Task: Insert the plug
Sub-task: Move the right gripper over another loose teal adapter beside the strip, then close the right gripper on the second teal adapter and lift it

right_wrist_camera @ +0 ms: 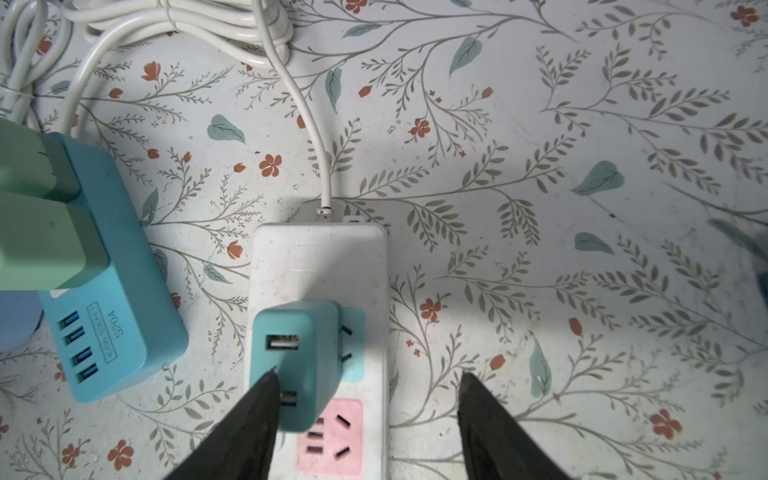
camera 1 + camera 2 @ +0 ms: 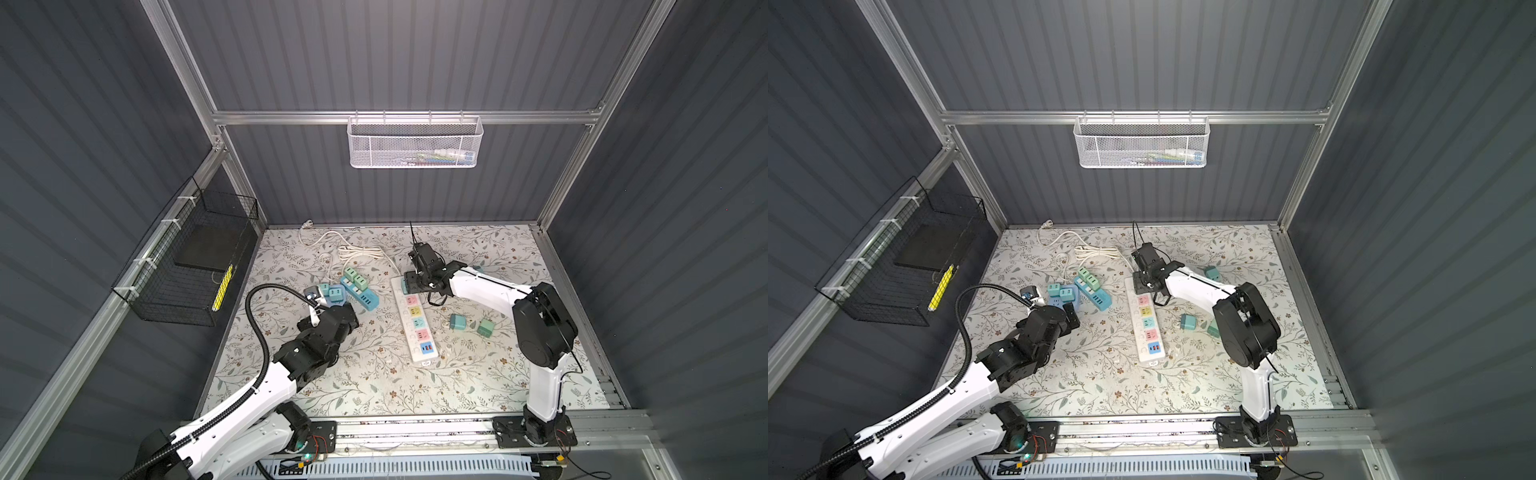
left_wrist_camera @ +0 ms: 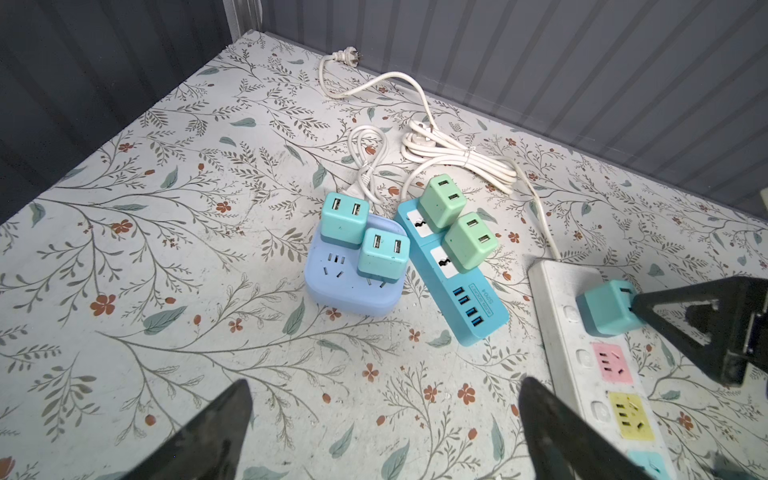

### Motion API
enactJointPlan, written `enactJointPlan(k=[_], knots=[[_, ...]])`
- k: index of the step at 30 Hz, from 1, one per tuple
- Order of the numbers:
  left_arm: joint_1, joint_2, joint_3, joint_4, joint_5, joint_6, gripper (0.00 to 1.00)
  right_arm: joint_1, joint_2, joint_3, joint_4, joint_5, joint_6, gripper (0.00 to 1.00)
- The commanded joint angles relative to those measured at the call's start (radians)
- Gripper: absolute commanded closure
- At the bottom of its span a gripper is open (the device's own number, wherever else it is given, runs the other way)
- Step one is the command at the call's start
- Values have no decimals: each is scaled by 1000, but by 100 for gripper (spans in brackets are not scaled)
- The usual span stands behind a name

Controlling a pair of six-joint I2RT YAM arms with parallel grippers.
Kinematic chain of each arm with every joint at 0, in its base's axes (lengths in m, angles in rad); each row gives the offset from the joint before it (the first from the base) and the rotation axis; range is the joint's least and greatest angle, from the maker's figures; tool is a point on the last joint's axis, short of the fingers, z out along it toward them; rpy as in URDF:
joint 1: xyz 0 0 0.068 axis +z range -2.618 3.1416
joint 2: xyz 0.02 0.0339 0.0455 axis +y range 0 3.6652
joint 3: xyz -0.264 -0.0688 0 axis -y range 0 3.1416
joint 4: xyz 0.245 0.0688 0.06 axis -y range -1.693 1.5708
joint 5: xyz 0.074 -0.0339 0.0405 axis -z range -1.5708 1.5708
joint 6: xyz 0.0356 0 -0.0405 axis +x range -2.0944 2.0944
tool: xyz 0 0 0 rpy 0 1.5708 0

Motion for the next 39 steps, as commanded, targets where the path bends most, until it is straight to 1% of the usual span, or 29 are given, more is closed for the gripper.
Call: enactJointPlan(k=[1,4,6,9,13,15,17,20,26,32,36,39], knots=[[6,17,36,17,14,25,0,-2,1,-34,-62,-11,3,31],[6,34,43,38,30,40,0,-3,-54,-18,-91,-4,-1,29],[5,49,55,43,45,49,0,-12,-114,-43,-99,6,16,28],[5,71,60,62,76,72,0,-38,-197,-111,-132,-4,62,28],[6,102,63,84,113,96,0,-63,-295,-231,-212,17,122,30],[6,117,66,93,125,108,0,-75,-332,-282,-260,26,166,30],[5,134,67,106,135,118,0,-82,-357,-325,-292,10,199,30],[4,163,77,130,154,129,0,-89,-363,-360,-311,-16,228,29],[5,221,110,136,186,149,0,-122,-336,-391,-279,-78,224,29],[6,221,108,132,186,160,0,-160,-310,-417,-255,-96,208,31],[6,226,108,135,186,162,0,-179,-301,-437,-219,-151,179,32],[5,239,118,135,190,162,0,-181,-290,-446,-211,-142,170,33]])
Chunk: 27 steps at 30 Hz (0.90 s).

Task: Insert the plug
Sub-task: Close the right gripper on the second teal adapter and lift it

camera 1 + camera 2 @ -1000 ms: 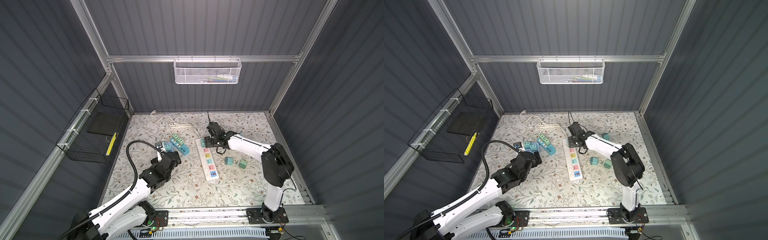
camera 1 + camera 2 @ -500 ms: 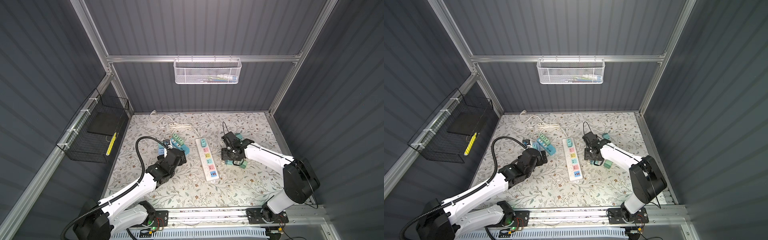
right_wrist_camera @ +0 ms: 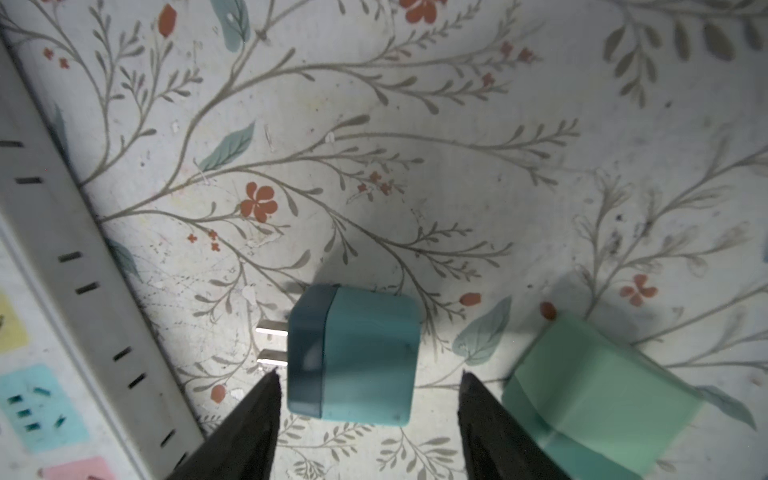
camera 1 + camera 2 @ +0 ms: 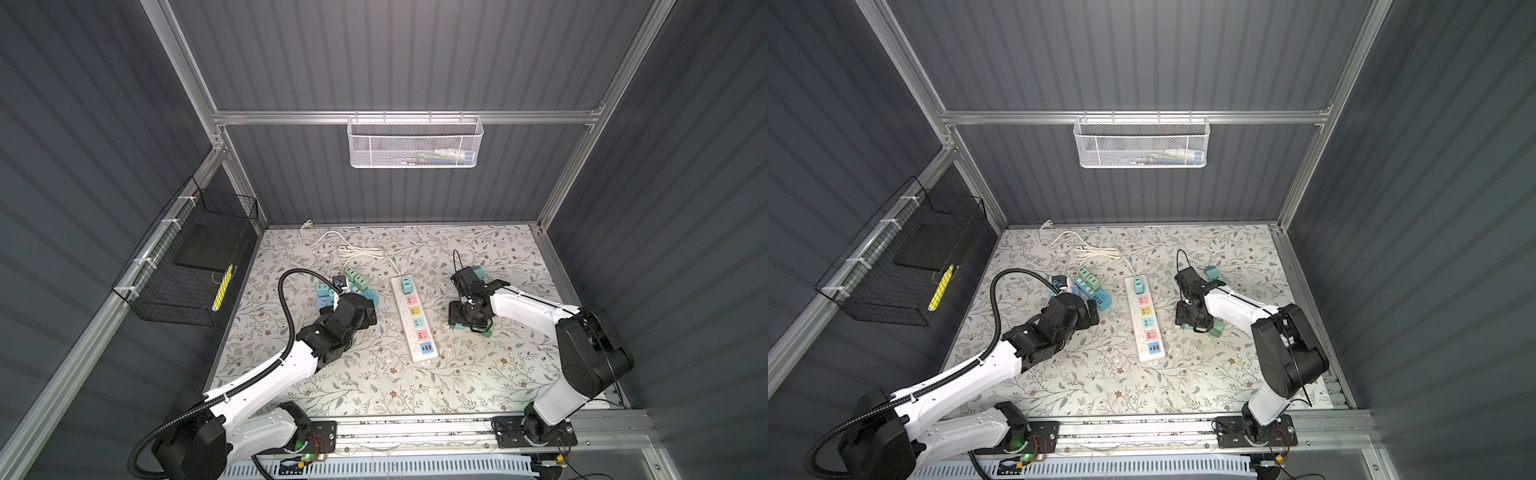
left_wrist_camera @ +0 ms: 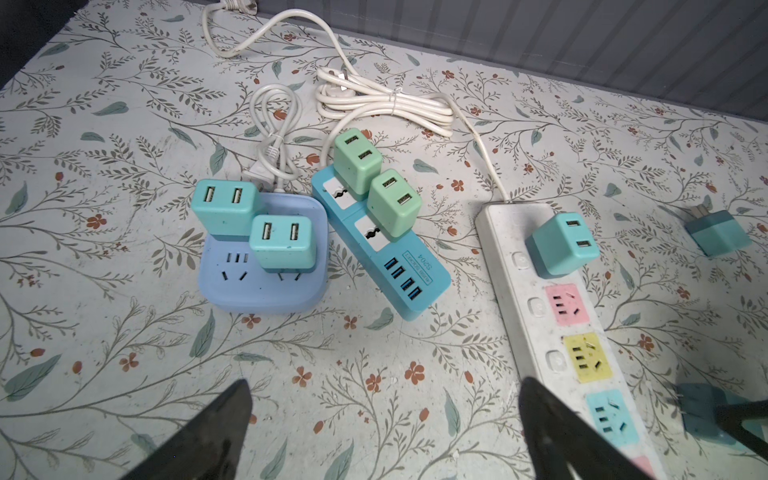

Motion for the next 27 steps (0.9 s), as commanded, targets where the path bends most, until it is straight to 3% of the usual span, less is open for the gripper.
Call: enactJointPlan(k=[1,10,20,24,27], knots=[[6,15,39,8,10,21,0,-8,11,-20,31,-21,-21,34],[6,28,57,2,9,29,0,-20,21,-51,68,-44,-23,48],[5,14,64,-9,-11,35,0,-14,-38,-39,36,-10,-52,51],[5,0,75,-35,-52,32,0,39,-65,15,-6,16,-84,51],[5,-69,59,-69,-149,-11,0,133,-67,76,-21,31,-145,51]])
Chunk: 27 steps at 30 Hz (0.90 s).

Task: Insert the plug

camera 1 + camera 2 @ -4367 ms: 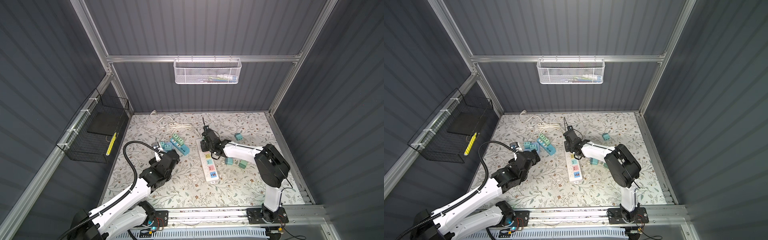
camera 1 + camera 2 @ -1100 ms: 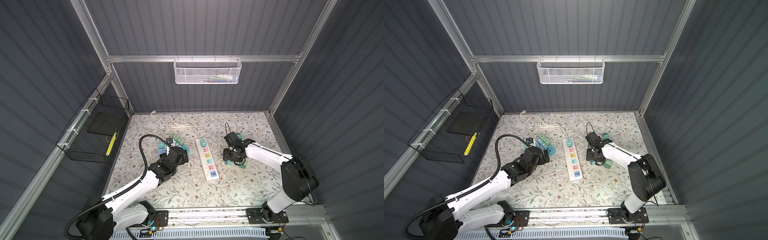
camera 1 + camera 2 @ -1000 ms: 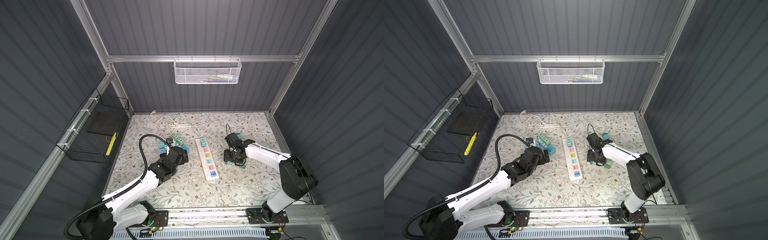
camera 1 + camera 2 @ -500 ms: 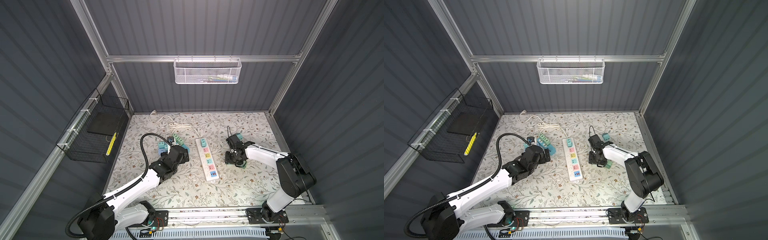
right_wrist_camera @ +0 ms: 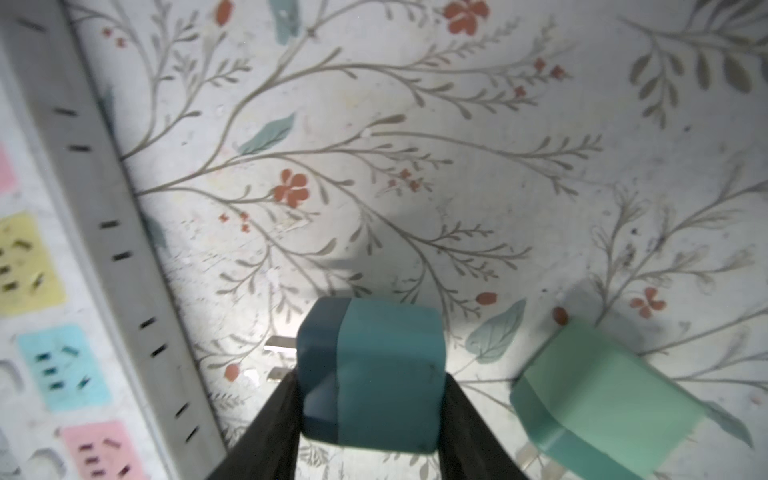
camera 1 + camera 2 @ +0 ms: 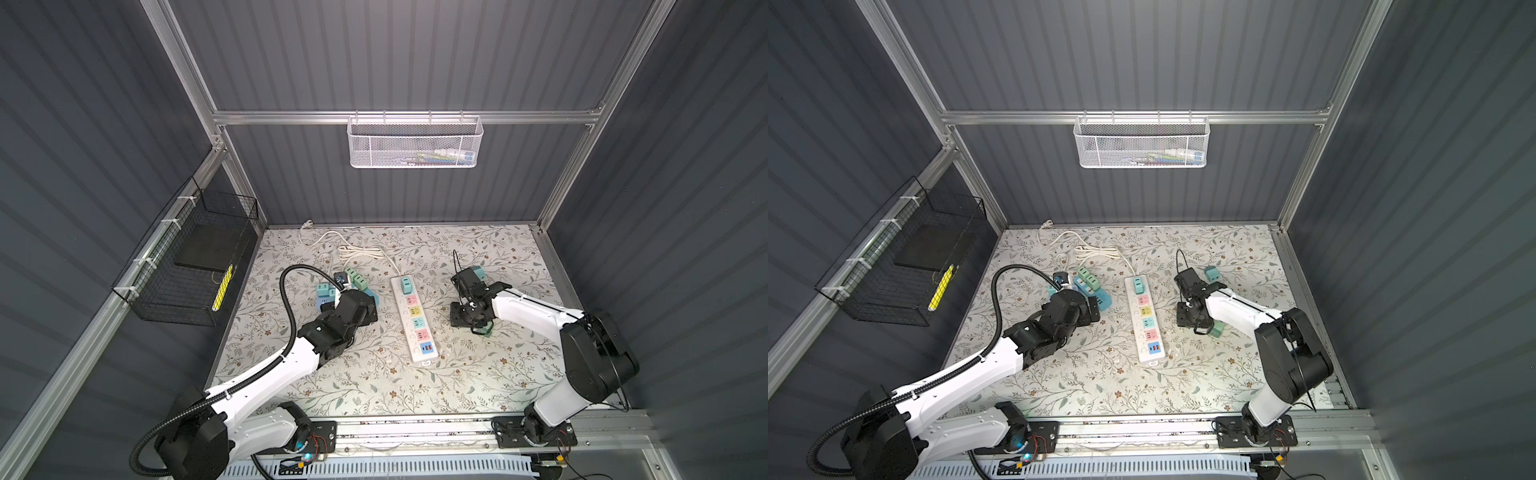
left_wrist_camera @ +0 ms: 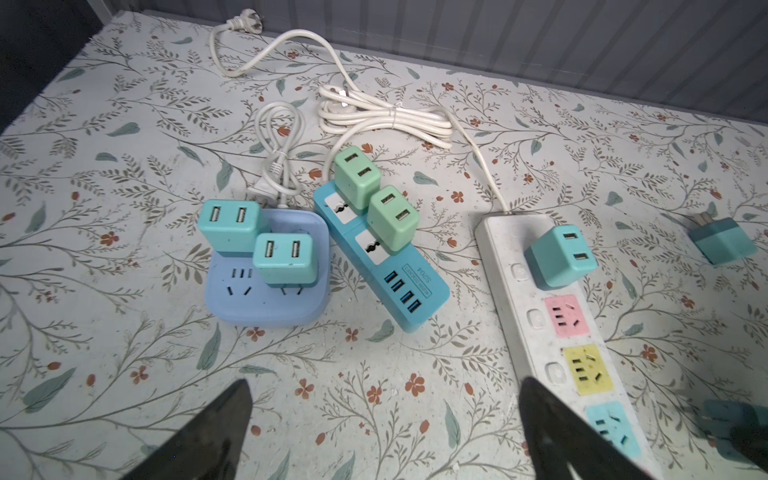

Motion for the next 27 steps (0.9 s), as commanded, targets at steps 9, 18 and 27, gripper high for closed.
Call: enactJointPlan(k=[9,18,27], knots=[[196,-214,9,-198,-20,-53,0,394,190,365,-53,10,-122,51],[429,-162,-12,-228,313,-66,0,450,306,368,45,-77,-142,51],[431,-93,11,-203,397,-8,1,462,359,360,39,-100,-187,48]])
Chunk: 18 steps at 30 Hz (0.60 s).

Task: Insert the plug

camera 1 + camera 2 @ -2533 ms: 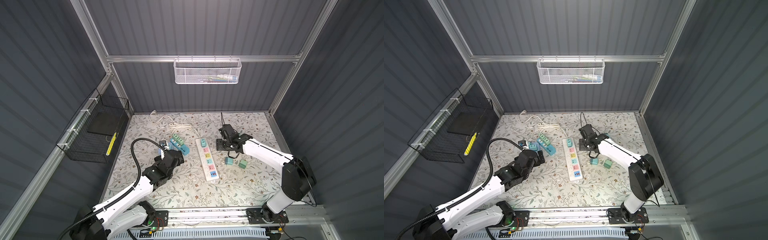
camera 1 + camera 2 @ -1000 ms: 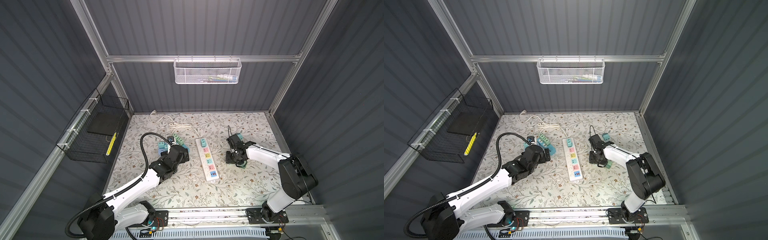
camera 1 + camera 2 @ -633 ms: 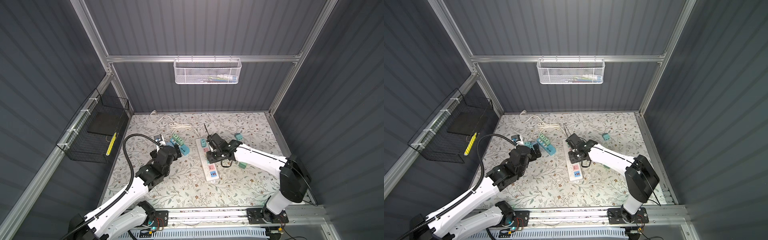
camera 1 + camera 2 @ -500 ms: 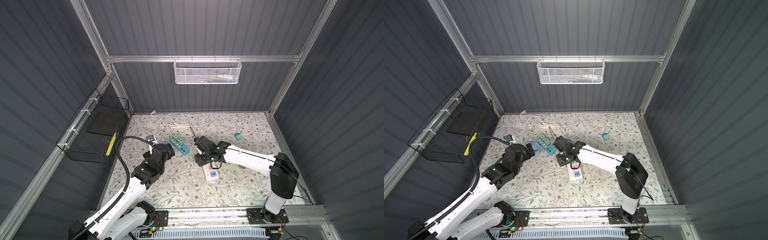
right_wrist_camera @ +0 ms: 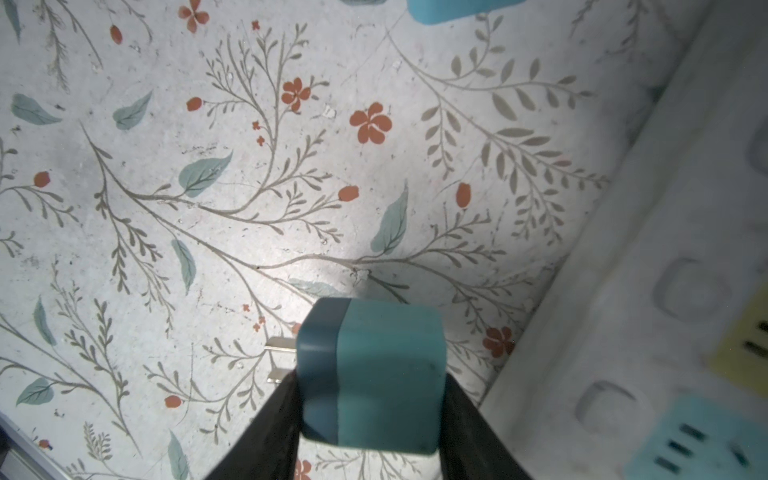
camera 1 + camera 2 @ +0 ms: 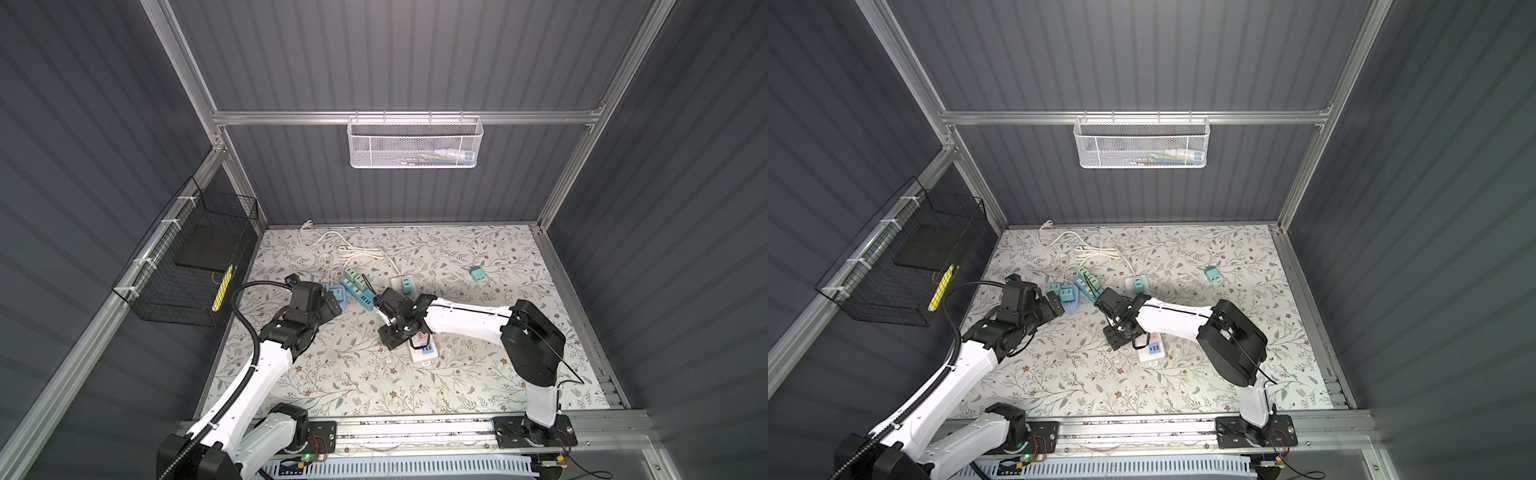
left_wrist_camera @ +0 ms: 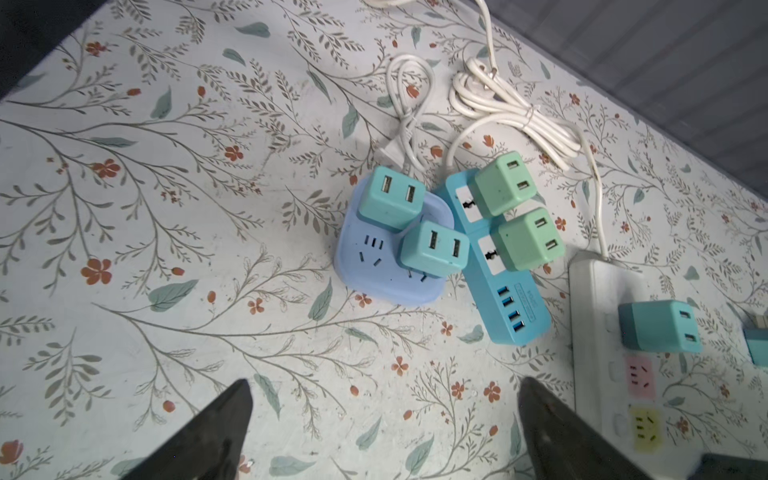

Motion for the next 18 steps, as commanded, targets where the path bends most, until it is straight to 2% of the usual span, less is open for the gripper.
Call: enactJointPlan(k=[1,7,10,15,18], knots=[[5,23,23,0,78,45,2,14,21,-7,7,-20,-32,48],[4,72,77,-3,148,127,6,15,36,-25,32,-41,-38,43],[4,96,105,-18,175,160,6,15,21,-22,23,-35,-47,35],[4,133,141,-51,249,223,10,11,-103,-35,25,-36,-45,32],[0,188,185,-108,307,277,15,-6,-206,-72,49,-9,-42,32]])
